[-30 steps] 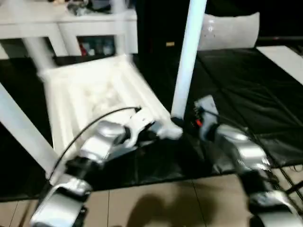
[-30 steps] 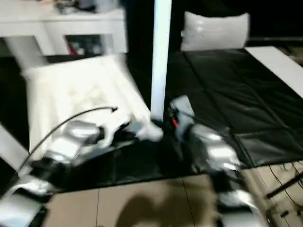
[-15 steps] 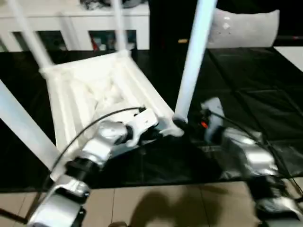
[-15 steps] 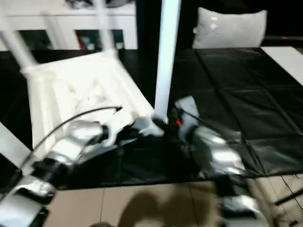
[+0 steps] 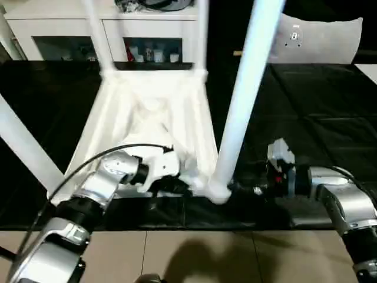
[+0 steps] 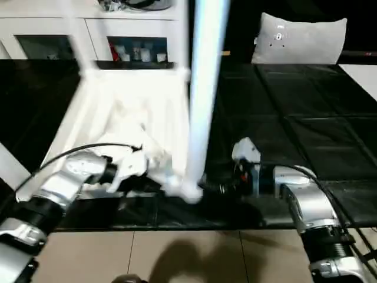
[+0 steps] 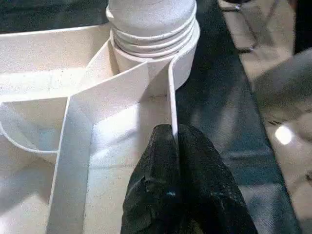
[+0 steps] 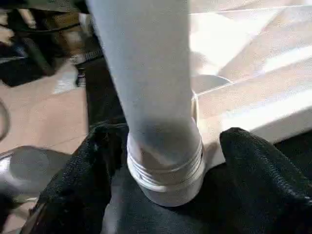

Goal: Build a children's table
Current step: Rotate leg to tighten

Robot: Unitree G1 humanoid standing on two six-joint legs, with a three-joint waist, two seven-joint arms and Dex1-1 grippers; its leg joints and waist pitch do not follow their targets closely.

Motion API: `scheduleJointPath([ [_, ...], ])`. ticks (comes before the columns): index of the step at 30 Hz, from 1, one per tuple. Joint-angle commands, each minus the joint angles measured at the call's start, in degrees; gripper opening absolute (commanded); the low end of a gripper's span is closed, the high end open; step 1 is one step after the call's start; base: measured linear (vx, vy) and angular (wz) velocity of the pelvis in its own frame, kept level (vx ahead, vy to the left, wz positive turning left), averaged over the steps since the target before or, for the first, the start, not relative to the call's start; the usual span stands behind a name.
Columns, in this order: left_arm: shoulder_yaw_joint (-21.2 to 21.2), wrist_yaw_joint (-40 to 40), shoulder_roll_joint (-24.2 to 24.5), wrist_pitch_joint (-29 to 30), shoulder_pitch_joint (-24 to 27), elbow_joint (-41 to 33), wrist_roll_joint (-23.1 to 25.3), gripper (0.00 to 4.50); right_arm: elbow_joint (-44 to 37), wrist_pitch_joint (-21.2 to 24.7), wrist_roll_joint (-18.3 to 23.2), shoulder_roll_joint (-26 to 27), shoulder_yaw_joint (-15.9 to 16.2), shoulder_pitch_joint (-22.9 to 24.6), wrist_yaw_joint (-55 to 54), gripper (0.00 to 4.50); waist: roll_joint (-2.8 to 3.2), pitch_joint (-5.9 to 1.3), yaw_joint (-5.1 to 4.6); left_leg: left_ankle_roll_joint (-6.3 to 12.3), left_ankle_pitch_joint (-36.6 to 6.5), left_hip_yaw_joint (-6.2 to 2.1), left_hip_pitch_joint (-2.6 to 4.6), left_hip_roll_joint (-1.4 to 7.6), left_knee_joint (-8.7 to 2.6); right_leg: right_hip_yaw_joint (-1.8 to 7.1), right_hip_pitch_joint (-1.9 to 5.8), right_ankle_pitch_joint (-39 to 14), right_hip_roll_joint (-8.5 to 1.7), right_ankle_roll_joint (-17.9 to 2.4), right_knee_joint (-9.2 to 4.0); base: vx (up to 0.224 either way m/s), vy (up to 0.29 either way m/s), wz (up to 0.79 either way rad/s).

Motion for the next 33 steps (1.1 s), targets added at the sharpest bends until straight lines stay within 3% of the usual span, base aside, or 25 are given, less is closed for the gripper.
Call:
scheduleJointPath([
  [1,-3.3,-3.7,0.0,-2.1,-1.0,0.0,1.5,0.00,-0.5,1.2,1.2,-0.9,0.7,-1.0,3.3,3.31,-0.63,-4.12,-0.16,6.42,-1.2,-2.21,0.14,4.81,-3.47,4.91,3.74,-13.3,-7.04,-1.0,-3.78,0.000,0.000,0.00],
  [7,-3.8,-5.7,0.2,-3.5,-2.0,0.7,1.0,0.00,-0.4,1.5,1.1,-1.3,3.4,-1.7,7.7,2.73,-0.62,-4.16,0.18,6.03,-1.0,-2.18,0.13,4.68,-3.44,4.84,3.74,-14.1,-6.97,-0.4,-3.86,0.000,0.000,0.00],
  [10,-3.8,-6.3,-0.1,-4.0,-2.3,1.0,0.8,0.00,3.3,-0.6,0.1,0.4,4.2,-3.1,8.1,2.44,-0.56,-4.18,0.23,5.54,-1.2,-2.12,0.12,4.61,-3.45,4.82,3.72,-14.8,-7.03,-0.6,-3.92,0.000,0.000,0.00],
  [15,-3.7,-6.8,-0.3,-4.5,-2.1,1.4,0.6,0.00,17.0,-8.1,-3.4,4.4,4.7,-7.5,7.0,2.07,-0.50,-4.26,0.18,5.51,-1.1,-2.11,-0.02,4.72,-3.37,4.77,3.68,-13.3,-7.14,-2.2,-3.53,0.000,0.000,0.00],
  [23,-3.2,-6.5,-0.5,-4.4,-2.2,1.8,0.2,0.00,23.9,-10.3,-3.9,6.1,4.3,-10.5,7.2,1.95,-0.48,-3.40,-1.10,3.51,-7.0,-2.03,1.07,4.57,-3.92,4.52,3.67,-25.4,-7.27,0.4,-5.70,0.000,0.000,0.00],
  [28,-0.3,-0.8,-2.8,5.3,-1.3,-1.7,-1.8,0.00,28.3,-8.7,-1.6,6.5,0.8,-12.7,6.6,1.94,-0.45,-3.57,-1.38,3.61,-5.7,-2.06,1.17,4.76,-3.89,4.67,3.75,-23.2,-7.18,-1.2,-5.24,0.000,0.000,0.00],
  [31,1.3,3.0,-4.6,9.7,-0.6,-4.1,-2.9,0.00,30.2,-7.8,-1.6,6.5,-1.3,-14.6,0.2,1.94,-0.55,-3.75,-1.59,3.71,-4.2,-2.18,0.95,4.87,-3.87,4.70,3.93,-21.0,-7.20,-2.3,-4.78,0.000,0.000,0.00],
  [33,2.6,6.7,-6.4,13.7,0.3,-6.8,-3.6,0.00,31.3,-7.6,-2.5,7.6,-3.0,-16.3,-8.7,1.94,-0.73,-3.62,-2.38,3.60,-3.5,-2.37,0.26,4.60,-3.88,4.47,4.29,-20.1,-7.07,-2.4,-4.63,0.000,0.000,0.00],
])
